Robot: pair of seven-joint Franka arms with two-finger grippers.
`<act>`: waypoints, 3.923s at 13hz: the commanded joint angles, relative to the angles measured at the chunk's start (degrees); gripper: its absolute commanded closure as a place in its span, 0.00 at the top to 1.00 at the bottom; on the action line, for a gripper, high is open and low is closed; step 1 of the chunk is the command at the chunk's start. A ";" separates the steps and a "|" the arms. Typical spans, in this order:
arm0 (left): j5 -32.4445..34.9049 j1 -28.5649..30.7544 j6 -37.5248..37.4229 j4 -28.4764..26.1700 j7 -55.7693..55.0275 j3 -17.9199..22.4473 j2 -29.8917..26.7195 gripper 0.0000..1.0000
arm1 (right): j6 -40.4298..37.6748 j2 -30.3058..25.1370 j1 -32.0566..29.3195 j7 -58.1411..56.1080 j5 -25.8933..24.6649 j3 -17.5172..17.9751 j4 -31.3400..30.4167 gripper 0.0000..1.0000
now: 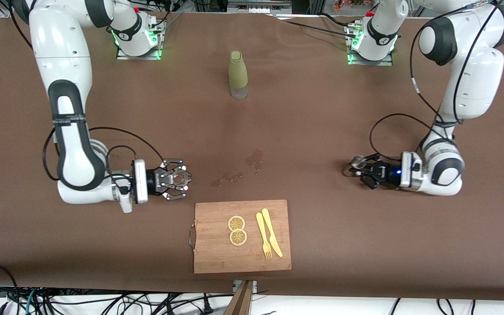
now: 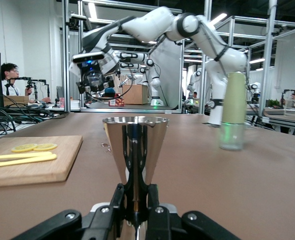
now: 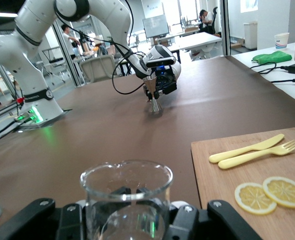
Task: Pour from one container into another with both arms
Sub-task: 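Bring the glass cup above the jigger held by the left gripper, then tilt the glass cup with the right gripper to pour into the jigger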
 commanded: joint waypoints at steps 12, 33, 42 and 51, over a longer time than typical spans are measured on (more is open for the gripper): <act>-18.34 -13.38 30.49 -1.10 -5.54 -16.45 -0.71 0.00 | 30.17 -3.95 18.86 16.47 -2.01 -0.62 -0.66 0.00; -18.26 -17.43 34.11 1.63 -8.10 -18.21 -0.27 0.00 | 36.34 -5.62 24.58 25.26 -28.99 -0.80 -1.37 0.00; -18.17 -17.43 34.11 1.63 -8.10 -18.21 -0.27 0.00 | 35.99 -7.02 25.81 31.48 -40.83 -1.50 -1.28 0.00; -18.17 -17.43 33.84 1.63 -8.10 -18.21 -0.35 0.00 | 34.93 -7.99 27.31 38.79 -50.62 -1.32 -1.19 0.00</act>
